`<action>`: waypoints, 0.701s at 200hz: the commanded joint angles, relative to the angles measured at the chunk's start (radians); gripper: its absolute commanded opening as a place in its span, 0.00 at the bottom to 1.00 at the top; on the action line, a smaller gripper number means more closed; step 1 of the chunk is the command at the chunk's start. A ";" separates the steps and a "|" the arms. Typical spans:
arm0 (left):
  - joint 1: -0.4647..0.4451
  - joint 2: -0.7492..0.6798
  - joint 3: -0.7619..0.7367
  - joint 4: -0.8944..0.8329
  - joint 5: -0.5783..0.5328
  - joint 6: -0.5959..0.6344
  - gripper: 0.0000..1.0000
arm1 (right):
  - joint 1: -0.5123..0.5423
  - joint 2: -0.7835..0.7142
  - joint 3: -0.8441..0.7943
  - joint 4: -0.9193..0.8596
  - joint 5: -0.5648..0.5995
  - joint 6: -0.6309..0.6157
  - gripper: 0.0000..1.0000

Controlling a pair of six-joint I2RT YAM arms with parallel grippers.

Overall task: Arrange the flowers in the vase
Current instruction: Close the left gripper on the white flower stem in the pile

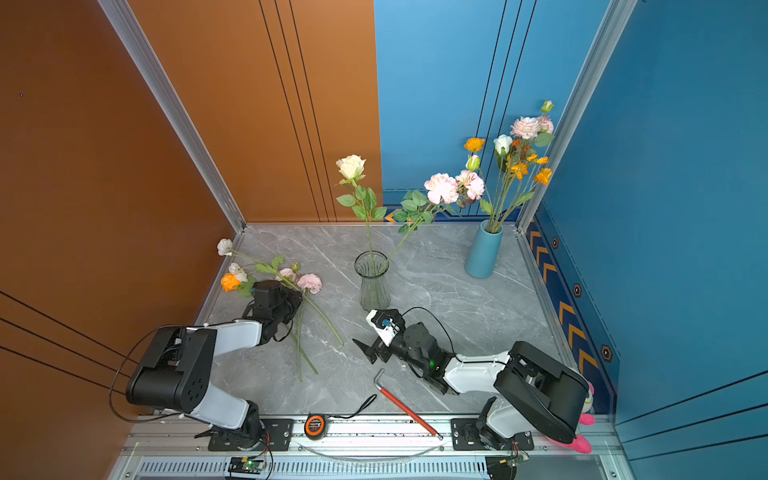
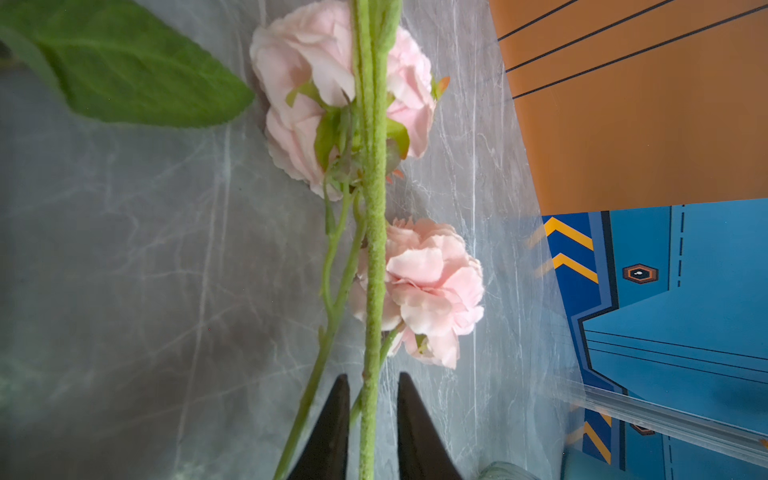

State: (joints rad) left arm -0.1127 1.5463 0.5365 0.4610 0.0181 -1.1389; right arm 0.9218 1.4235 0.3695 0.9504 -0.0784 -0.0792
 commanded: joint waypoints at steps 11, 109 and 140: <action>-0.016 0.039 0.032 0.005 -0.036 -0.006 0.22 | -0.006 -0.014 0.025 -0.027 -0.004 -0.011 1.00; -0.037 0.100 0.072 0.012 -0.086 0.007 0.18 | -0.008 -0.020 0.024 -0.037 -0.011 -0.011 1.00; -0.037 0.122 0.086 0.011 -0.067 0.008 0.18 | -0.008 -0.024 0.024 -0.041 -0.012 -0.010 1.00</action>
State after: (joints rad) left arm -0.1490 1.6379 0.6006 0.4690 -0.0372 -1.1419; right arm 0.9199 1.4227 0.3721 0.9302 -0.0788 -0.0792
